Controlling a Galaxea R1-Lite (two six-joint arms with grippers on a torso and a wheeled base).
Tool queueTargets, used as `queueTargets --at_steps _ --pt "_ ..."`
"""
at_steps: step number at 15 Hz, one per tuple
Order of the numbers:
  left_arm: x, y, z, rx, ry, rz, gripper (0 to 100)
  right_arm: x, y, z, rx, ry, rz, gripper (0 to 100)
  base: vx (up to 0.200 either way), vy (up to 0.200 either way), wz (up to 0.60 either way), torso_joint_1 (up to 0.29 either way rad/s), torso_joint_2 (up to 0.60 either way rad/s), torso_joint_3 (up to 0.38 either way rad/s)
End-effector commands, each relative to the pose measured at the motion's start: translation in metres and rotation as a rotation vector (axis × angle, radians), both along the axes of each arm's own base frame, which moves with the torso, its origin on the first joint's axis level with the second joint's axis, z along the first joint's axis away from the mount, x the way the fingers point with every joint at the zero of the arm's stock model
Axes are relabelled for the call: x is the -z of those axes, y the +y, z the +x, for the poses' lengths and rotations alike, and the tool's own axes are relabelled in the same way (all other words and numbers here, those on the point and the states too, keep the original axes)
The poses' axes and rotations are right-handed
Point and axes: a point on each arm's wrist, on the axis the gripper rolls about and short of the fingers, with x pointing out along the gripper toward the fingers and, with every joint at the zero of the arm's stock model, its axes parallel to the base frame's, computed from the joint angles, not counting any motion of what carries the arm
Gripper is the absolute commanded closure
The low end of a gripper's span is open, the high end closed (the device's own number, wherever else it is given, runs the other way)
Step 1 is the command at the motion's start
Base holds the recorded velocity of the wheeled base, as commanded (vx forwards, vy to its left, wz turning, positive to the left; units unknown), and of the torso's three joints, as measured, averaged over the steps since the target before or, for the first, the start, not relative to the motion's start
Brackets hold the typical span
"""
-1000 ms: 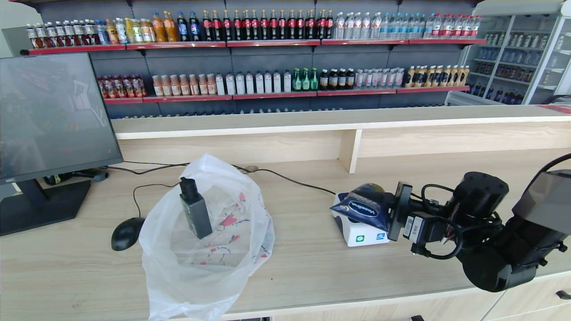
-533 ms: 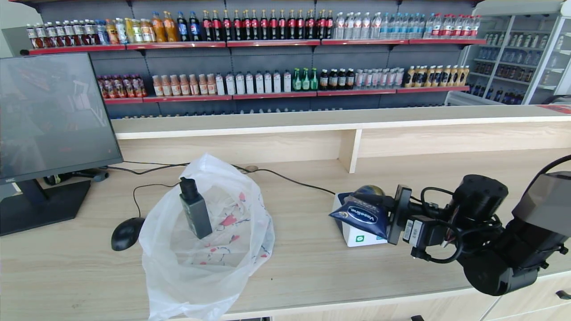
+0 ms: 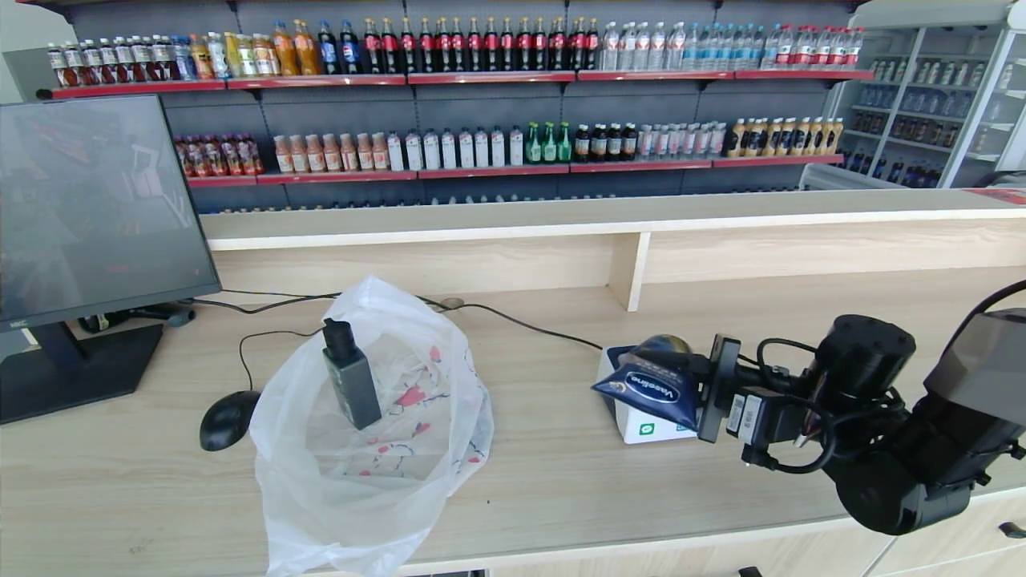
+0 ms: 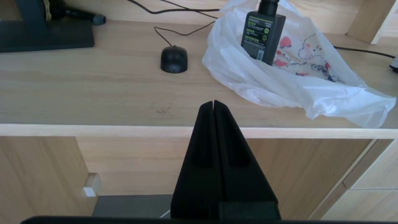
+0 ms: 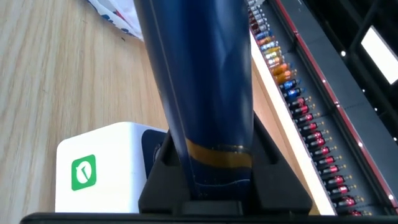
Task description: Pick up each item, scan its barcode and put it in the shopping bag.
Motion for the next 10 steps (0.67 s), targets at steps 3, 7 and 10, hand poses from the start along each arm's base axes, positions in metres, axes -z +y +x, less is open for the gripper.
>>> queueTargets --at_steps 3,7,10 --pt "0.0 0.0 0.0 0.0 0.0 0.0 100 -0.012 0.002 -0.005 -0.01 0.004 0.024 100 0.0 0.0 0.0 0.0 0.0 0.0" --pt "0.0 0.0 0.0 0.0 0.0 0.0 100 -0.031 0.001 -0.011 -0.014 -0.001 0.059 100 0.0 0.0 0.0 0.0 0.0 0.0" --pt "0.0 0.0 0.0 0.0 -0.002 0.0 100 -0.063 -0.001 -0.024 0.001 -0.021 0.12 100 0.0 0.0 0.0 0.0 0.0 0.0"
